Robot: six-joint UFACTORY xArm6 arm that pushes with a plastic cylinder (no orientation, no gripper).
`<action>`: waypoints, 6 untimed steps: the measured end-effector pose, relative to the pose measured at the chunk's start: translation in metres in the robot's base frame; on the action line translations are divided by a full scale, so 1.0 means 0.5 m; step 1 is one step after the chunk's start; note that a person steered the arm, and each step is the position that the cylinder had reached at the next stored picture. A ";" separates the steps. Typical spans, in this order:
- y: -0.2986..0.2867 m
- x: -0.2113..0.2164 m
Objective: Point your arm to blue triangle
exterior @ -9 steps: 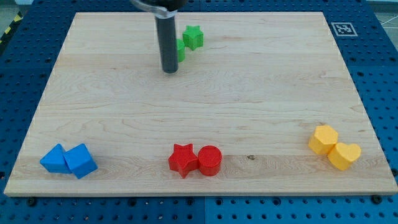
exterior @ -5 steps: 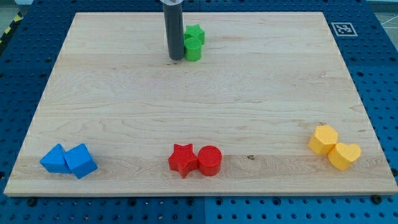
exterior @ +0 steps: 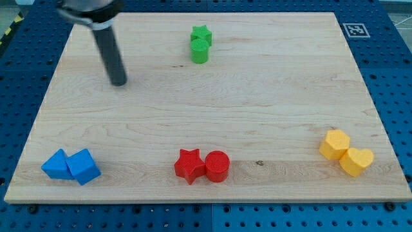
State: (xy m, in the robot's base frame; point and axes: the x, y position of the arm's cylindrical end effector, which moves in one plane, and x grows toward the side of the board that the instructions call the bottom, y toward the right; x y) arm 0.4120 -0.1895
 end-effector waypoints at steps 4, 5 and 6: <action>-0.221 0.359; -0.221 0.359; -0.129 0.359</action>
